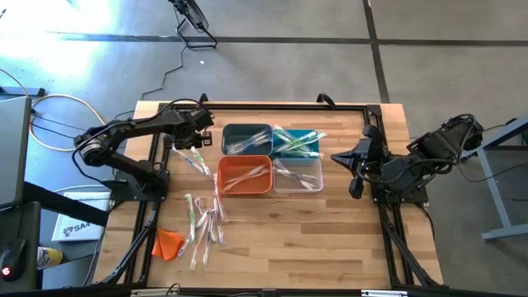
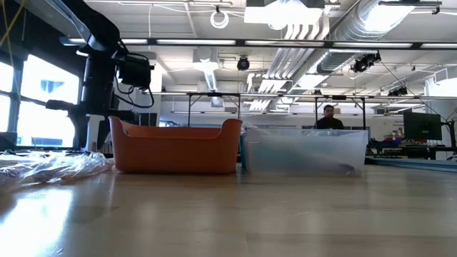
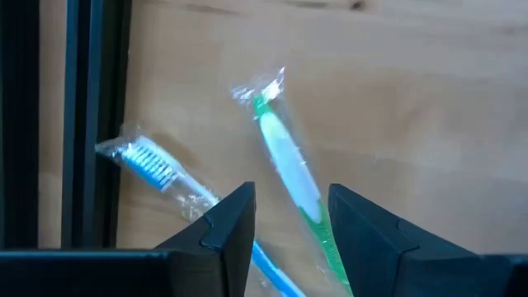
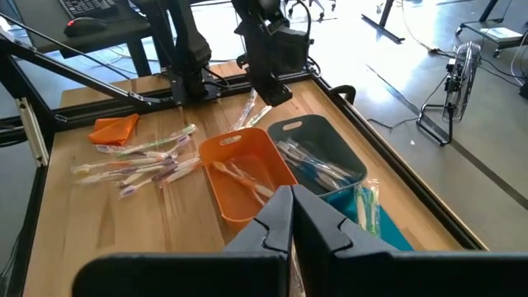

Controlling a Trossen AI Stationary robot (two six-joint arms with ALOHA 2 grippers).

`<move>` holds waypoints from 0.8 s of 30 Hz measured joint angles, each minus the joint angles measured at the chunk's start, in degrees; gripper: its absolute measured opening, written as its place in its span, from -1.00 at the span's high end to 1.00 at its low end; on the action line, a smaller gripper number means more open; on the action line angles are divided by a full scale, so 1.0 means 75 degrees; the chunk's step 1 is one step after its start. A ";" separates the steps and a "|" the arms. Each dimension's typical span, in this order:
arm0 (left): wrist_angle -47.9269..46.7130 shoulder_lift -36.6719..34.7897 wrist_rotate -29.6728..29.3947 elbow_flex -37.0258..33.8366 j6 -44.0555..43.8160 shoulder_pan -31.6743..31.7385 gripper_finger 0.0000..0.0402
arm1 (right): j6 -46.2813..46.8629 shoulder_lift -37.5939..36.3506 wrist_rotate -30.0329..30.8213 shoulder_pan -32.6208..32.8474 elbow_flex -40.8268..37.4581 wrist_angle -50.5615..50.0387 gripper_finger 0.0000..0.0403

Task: Pick & Place Toothbrushes
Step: Put the green toothbrush into the right blue bin

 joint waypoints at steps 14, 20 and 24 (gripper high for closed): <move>0.0288 0.1143 0.0550 0.0000 -0.0255 0.0000 0.27 | 0.0000 0.0000 0.0000 0.0000 0.0000 0.0000 0.99; 0.0854 0.1396 0.0685 0.0037 -0.0170 0.0000 0.27 | 0.0000 0.0000 0.0000 0.0000 0.0000 0.0000 0.99; 0.0894 0.1396 0.0684 0.0029 -0.0151 0.0000 0.27 | 0.0000 0.0000 -0.0002 0.0000 0.0000 0.0000 0.99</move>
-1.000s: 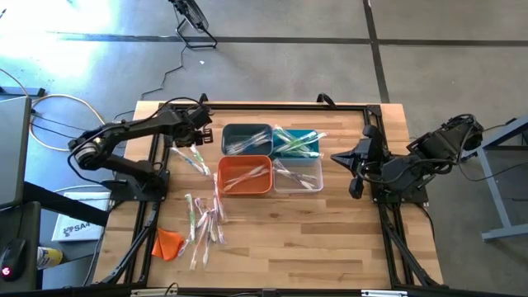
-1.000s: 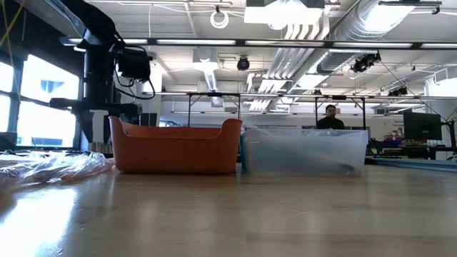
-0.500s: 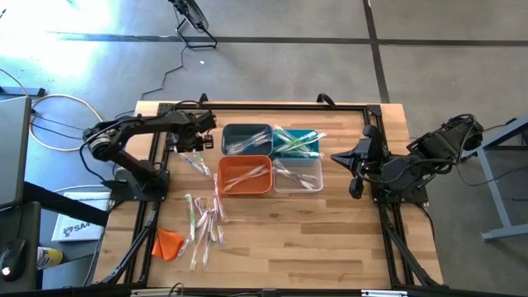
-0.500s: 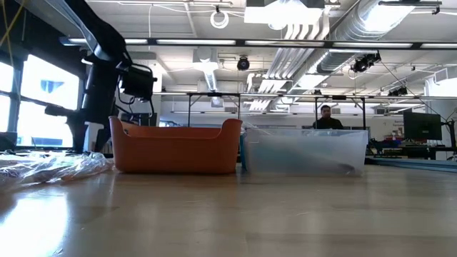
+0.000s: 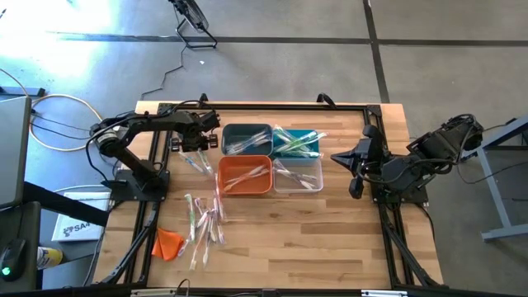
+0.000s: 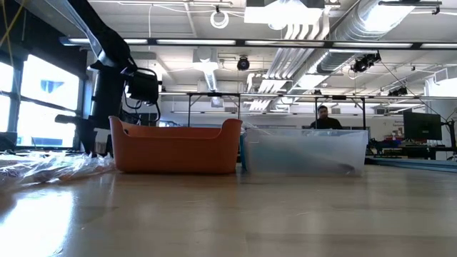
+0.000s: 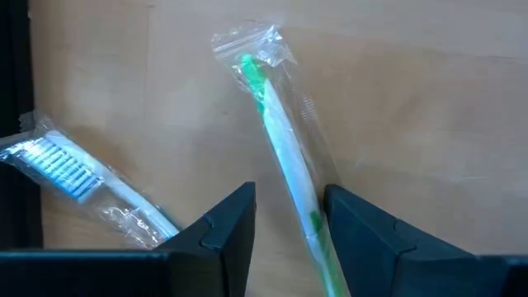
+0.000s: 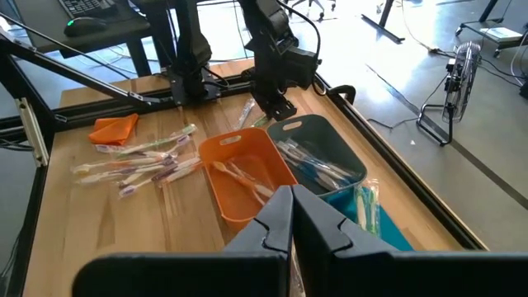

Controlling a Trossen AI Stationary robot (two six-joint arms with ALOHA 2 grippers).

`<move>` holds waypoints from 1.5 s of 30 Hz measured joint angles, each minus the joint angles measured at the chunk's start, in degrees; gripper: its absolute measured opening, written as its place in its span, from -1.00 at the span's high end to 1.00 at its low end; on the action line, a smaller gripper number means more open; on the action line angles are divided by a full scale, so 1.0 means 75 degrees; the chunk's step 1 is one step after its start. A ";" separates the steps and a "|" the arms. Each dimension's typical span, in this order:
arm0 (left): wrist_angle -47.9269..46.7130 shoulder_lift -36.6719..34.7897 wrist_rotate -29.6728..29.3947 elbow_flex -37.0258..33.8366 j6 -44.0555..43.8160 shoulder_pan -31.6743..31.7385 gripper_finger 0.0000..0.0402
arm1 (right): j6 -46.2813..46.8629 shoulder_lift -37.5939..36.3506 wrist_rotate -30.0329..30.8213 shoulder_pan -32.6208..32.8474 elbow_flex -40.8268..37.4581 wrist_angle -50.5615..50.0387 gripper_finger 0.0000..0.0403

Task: Pick & Place Toothbrushes
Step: Put the green toothbrush into the right blue bin

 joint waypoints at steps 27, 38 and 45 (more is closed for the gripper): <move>0.0821 -0.0054 -0.0173 0.0079 0.0232 0.0004 0.88 | 0.0061 0.0000 -0.0001 0.0000 0.0000 -0.0082 0.99; 0.0662 -0.0743 -0.0648 0.1025 0.1194 0.0000 0.94 | 0.0087 0.0000 0.0000 0.0000 0.0000 -0.0175 0.99; 0.0350 -0.1314 -0.1154 0.2061 0.2358 0.0000 0.94 | 0.0087 0.0003 -0.0001 0.0000 0.0000 -0.0175 0.99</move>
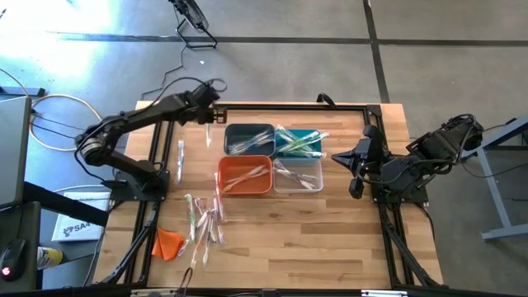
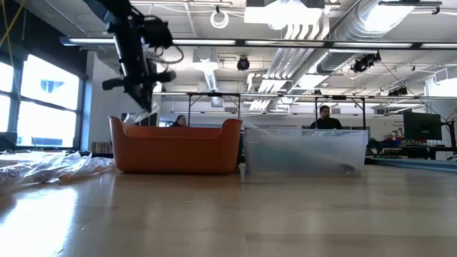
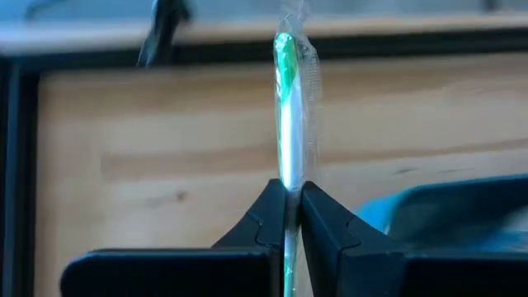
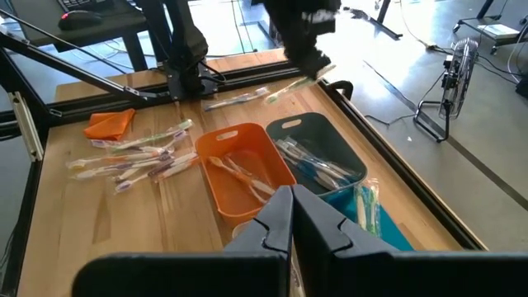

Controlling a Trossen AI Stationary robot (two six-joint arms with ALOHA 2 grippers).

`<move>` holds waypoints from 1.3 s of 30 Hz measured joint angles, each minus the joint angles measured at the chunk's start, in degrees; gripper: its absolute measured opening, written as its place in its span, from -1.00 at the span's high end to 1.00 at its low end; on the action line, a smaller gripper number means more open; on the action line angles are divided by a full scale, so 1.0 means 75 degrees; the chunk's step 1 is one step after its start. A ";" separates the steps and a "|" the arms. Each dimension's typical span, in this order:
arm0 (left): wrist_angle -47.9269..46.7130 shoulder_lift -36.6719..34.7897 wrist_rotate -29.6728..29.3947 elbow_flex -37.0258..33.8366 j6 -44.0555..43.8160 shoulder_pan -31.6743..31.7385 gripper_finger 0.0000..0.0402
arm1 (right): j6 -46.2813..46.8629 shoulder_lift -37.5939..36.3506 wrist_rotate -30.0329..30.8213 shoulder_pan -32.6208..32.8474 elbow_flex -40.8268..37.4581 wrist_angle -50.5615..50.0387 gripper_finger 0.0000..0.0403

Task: Pick & Place Toothbrushes
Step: Put the green toothbrush into the right blue bin

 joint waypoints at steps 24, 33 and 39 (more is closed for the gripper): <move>0.3741 0.0090 0.2028 0.1590 0.4005 -0.2335 0.94 | -0.0003 0.0000 0.0002 0.0003 0.0000 0.0009 0.99; 0.4979 0.1016 0.2011 0.1590 0.5424 -0.2980 0.94 | -0.0003 0.0000 0.0002 0.0002 0.0000 0.0012 0.99; 0.5934 0.1721 0.2098 0.1590 0.5449 -0.3113 0.94 | -0.0003 0.0000 0.0002 0.0002 0.0000 0.0013 0.99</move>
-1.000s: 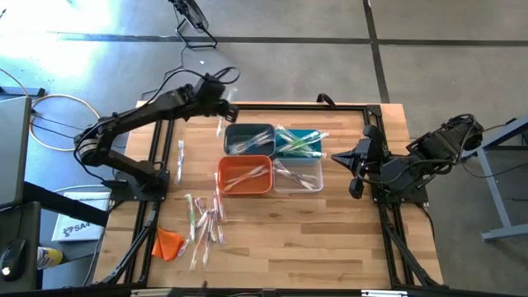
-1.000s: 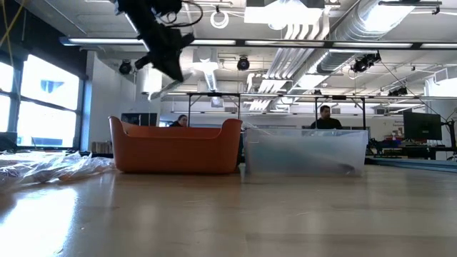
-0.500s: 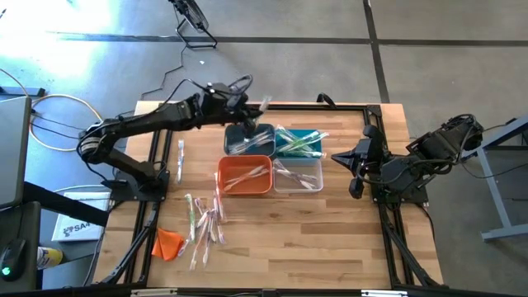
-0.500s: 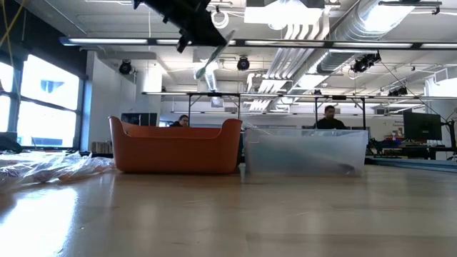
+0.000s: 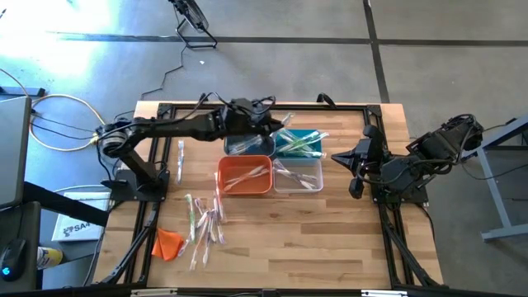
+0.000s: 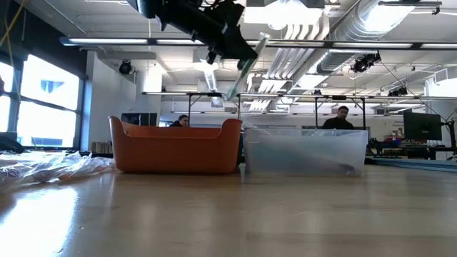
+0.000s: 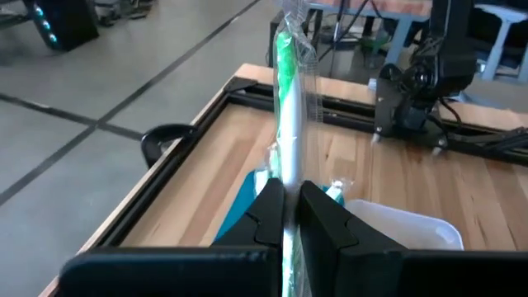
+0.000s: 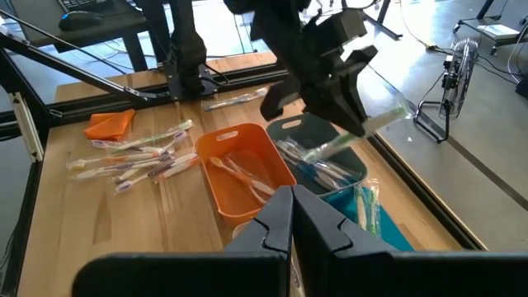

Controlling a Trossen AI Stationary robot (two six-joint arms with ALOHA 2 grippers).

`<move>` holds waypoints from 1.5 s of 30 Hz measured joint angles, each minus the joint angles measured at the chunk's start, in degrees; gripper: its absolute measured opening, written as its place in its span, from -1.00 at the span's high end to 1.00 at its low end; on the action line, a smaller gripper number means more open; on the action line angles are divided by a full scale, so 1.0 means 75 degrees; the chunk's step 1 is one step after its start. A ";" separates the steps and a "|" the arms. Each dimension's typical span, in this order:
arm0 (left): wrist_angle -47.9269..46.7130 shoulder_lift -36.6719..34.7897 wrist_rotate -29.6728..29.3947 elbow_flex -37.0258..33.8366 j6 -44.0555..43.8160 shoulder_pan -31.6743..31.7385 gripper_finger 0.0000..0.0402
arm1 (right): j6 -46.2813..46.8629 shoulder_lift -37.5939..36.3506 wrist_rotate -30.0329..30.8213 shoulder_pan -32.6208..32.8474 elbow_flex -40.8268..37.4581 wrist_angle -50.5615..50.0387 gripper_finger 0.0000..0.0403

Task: Pick & Place Toothbrushes
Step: Put the green toothbrush into the right blue bin

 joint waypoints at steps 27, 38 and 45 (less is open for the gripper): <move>-0.0931 0.1766 0.0559 0.1831 0.0828 0.0009 0.94 | 0.0000 0.0128 0.0029 0.0001 0.0000 0.0001 0.99; -0.1291 0.2612 0.0993 0.3034 0.1485 0.0009 0.94 | 0.0000 0.0160 0.0003 -0.0002 0.0000 0.0001 0.99; -0.1277 0.3098 0.1475 0.3034 0.1836 0.0004 0.94 | 0.0000 0.0160 0.0003 -0.0001 0.0001 -0.0002 0.99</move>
